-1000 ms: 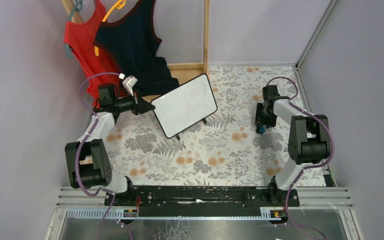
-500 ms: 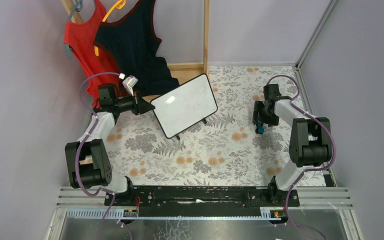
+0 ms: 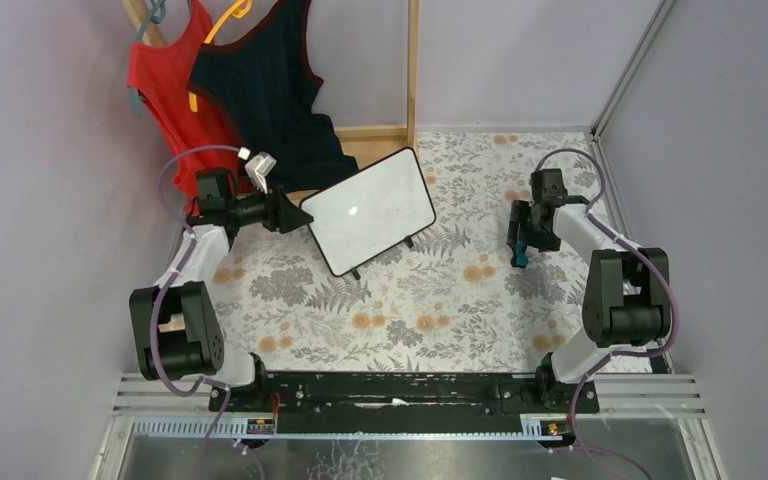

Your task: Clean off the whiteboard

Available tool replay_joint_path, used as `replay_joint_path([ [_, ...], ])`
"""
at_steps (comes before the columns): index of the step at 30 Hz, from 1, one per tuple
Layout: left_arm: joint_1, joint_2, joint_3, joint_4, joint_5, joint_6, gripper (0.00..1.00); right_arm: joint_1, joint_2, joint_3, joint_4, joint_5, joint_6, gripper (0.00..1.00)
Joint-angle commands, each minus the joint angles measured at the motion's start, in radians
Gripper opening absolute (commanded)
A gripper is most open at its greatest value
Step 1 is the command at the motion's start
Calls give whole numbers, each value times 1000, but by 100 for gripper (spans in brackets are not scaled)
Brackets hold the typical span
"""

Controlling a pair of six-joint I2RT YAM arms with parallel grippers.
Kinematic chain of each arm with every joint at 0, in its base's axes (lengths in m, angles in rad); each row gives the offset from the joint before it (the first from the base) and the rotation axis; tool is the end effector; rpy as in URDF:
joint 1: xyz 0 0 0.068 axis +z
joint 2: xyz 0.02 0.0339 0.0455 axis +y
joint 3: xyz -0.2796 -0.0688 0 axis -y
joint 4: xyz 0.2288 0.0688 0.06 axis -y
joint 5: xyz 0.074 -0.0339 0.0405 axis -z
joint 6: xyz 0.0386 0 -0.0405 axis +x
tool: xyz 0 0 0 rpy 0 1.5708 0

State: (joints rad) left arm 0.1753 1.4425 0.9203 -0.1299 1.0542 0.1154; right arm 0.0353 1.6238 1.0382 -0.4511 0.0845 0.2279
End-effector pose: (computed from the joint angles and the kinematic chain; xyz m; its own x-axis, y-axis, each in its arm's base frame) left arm 0.2879 0.0169 0.2722 -0.5251 -0.0353 -0.8503 0.6592 0.6150 -0.4326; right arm 0.3158 0.0079 0.2195 -0.8362 0.1957 -0.5123 0.2019 0.9784 0.0442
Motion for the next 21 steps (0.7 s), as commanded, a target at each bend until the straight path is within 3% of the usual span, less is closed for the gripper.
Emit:
replay_joint_path([
  [1,-3,-54,26,-24,20,24,56,-5,-43,-4,9,-7,9,72],
  [4,-1,-77,18,-42,-4,38,72,-6,-65,-14,14,6,11,73],
  [8,15,-138,-15,-33,-85,44,86,-6,-116,-40,35,26,14,73],
  [17,81,-338,-150,120,-322,-42,91,-6,-240,-115,92,53,37,72],
  [21,87,-378,-198,172,-490,-74,94,-6,-277,-143,120,72,39,73],
])
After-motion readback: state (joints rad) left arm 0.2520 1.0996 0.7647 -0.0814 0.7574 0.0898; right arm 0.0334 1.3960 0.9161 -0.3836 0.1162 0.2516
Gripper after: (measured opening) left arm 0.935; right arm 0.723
